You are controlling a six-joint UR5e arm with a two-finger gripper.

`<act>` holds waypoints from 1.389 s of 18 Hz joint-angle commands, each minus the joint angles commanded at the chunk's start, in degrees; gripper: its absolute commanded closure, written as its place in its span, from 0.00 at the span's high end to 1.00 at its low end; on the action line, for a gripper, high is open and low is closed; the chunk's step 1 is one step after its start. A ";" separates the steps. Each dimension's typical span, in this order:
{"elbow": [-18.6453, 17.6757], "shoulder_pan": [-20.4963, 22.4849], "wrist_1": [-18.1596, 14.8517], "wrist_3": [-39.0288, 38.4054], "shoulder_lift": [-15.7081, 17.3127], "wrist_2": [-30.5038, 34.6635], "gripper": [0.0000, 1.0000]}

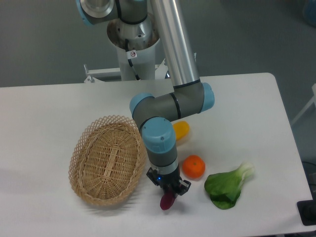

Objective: Place the sweet potato on the table
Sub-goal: 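Lower the sweet potato onto the table and open the gripper, then lift the open gripper up away from the sweet potato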

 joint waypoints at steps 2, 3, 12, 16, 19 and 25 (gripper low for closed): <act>-0.35 -0.09 0.09 0.09 -0.17 0.00 0.28; -0.61 -0.09 0.00 0.09 -0.18 0.00 0.27; -0.79 -0.09 0.09 0.26 0.00 0.00 0.57; -0.35 0.00 0.09 0.18 0.88 0.09 1.00; 0.09 0.00 0.00 -0.44 2.89 0.09 1.00; 3.42 2.72 -0.79 -3.61 6.93 1.49 1.00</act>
